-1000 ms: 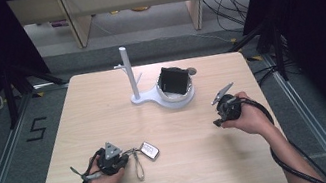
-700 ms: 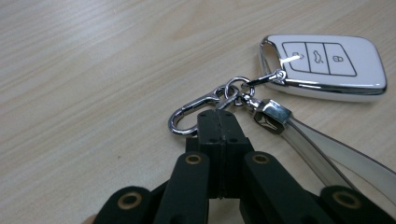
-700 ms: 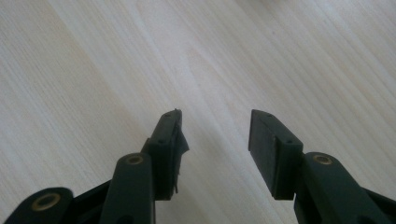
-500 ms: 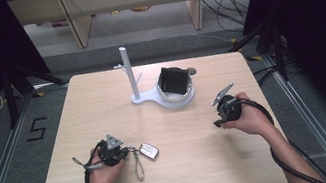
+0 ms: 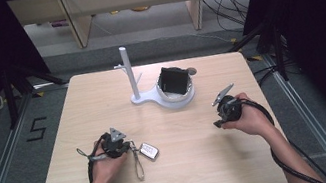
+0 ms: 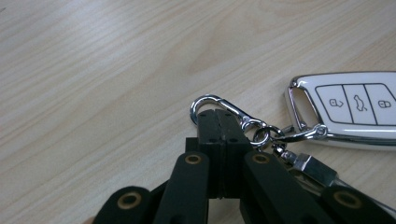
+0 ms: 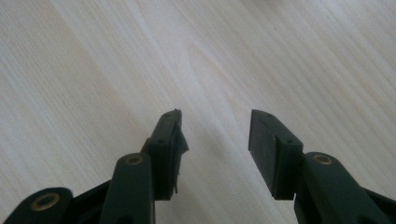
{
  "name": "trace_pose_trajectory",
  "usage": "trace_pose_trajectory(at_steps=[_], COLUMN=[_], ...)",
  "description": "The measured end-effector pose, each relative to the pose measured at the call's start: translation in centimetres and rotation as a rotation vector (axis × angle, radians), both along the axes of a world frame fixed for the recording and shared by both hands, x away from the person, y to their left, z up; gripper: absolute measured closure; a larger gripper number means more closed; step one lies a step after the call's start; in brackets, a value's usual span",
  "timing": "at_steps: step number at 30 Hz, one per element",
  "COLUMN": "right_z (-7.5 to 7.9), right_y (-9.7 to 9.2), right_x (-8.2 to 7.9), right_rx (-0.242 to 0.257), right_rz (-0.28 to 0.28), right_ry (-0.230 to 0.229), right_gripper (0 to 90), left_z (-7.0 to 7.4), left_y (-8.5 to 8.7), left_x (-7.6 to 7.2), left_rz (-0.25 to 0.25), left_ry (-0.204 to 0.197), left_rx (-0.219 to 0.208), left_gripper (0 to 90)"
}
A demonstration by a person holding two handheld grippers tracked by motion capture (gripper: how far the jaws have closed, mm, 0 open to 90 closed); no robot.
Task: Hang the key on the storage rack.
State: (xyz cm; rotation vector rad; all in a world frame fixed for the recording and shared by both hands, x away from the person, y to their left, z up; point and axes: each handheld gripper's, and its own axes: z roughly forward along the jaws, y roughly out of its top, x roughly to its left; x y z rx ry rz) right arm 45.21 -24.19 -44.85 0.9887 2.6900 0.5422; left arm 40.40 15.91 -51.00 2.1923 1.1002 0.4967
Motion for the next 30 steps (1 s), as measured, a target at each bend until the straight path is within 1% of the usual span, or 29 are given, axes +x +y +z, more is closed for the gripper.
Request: trace_pose_trajectory(at_steps=[2,4,5,8,9,11,12,13,15,16,18,19,20,21,22,23,24,25,26,27,28,29,30], right_z=[0.0,0.0,0.0,0.0,0.0,0.0,0.0,0.0,0.0,0.0,0.0,0.0,0.0,0.0,0.0,0.0,-0.1,-0.1,-0.1,-0.1,-0.1,-0.1,-0.2], right_y=[0.0,0.0,0.0,0.0,0.0,-0.1,-0.2,-0.2,-0.2,-0.2,-0.2,-0.2,-0.2,-0.2,-0.1,-0.2,-0.2,-0.2,-0.2,-0.2,-0.2,-0.1,-0.1], right_x=[0.0,0.0,0.0,0.0,0.0,0.1,0.1,0.1,0.0,0.0,0.0,0.0,-0.1,-0.1,-0.2,-0.1,-0.1,-0.1,-0.1,-0.1,-0.2,-0.2,-0.1], right_rx=[0.001,0.001,0.005,0.008,0.004,0.009,0.006,0.007,0.007,0.006,0.007,0.007,0.006,0.006,0.007,0.007,0.006,0.005,0.005,0.006,0.006,0.006,0.012], right_rz=[-0.005,-0.007,-0.001,0.003,0.013,0.017,0.029,0.022,0.013,0.012,0.012,0.011,0.008,0.005,-0.003,0.010,0.014,0.020,0.020,0.018,0.017,0.009,0.026], right_ry=[0.005,0.004,0.004,0.006,-0.009,0.006,0.002,-0.014,-0.012,-0.013,-0.013,-0.012,-0.010,-0.010,0.000,-0.008,-0.010,-0.011,-0.011,-0.009,-0.006,0.005,-0.002], right_gripper=[55.6,55.6,55.6,55.6,55.6,55.6,55.7,55.7,55.7,55.7,55.7,55.6,55.6,55.6,55.6,55.6,55.5,55.5,55.5,55.4,55.3,55.3,55.3], left_z=[0.0,0.1,0.0,0.1,0.1,0.1,0.1,0.2,0.2,0.2,0.2,0.5,0.7,0.9,1.1,1.4,1.6,1.8,1.8,2.2,2.3,2.4,2.6], left_y=[-0.2,-0.4,-0.6,-0.7,-0.7,-0.7,-0.6,-0.6,-0.6,-0.6,-0.6,-0.5,-0.6,-0.5,-0.4,-0.4,-0.5,-0.4,-0.4,-0.5,-0.5,-0.6,-0.7], left_x=[0.1,0.2,0.2,0.3,0.3,0.3,0.3,0.3,0.3,0.3,0.3,0.4,0.4,0.4,0.5,0.5,0.6,0.7,0.7,1.1,1.3,1.5,1.8], left_rz=[0.004,-0.004,0.001,-0.001,0.000,0.002,0.000,0.001,-0.005,0.001,0.004,-0.001,0.007,0.010,-0.001,-0.001,0.004,0.000,0.000,0.011,0.021,0.044,0.060], left_ry=[0.000,0.005,0.004,0.007,0.008,0.013,0.013,0.013,0.018,0.018,0.018,0.019,0.019,0.019,0.024,0.030,0.037,0.051,0.051,0.101,0.127,0.152,0.189], left_rx=[-0.001,0.003,-0.003,0.006,0.004,0.003,0.006,0.006,0.015,0.005,0.002,0.008,-0.009,-0.011,0.002,0.001,-0.010,0.000,0.000,-0.002,-0.023,-0.032,-0.038], left_gripper=[89.4,89.4,89.4,89.4,89.4,89.3,89.4,89.3,89.3,89.3,89.2,89.2,89.0,88.8,88.1,87.2,86.0,85.0,83.3,80.3,78.1,76.0,72.3])
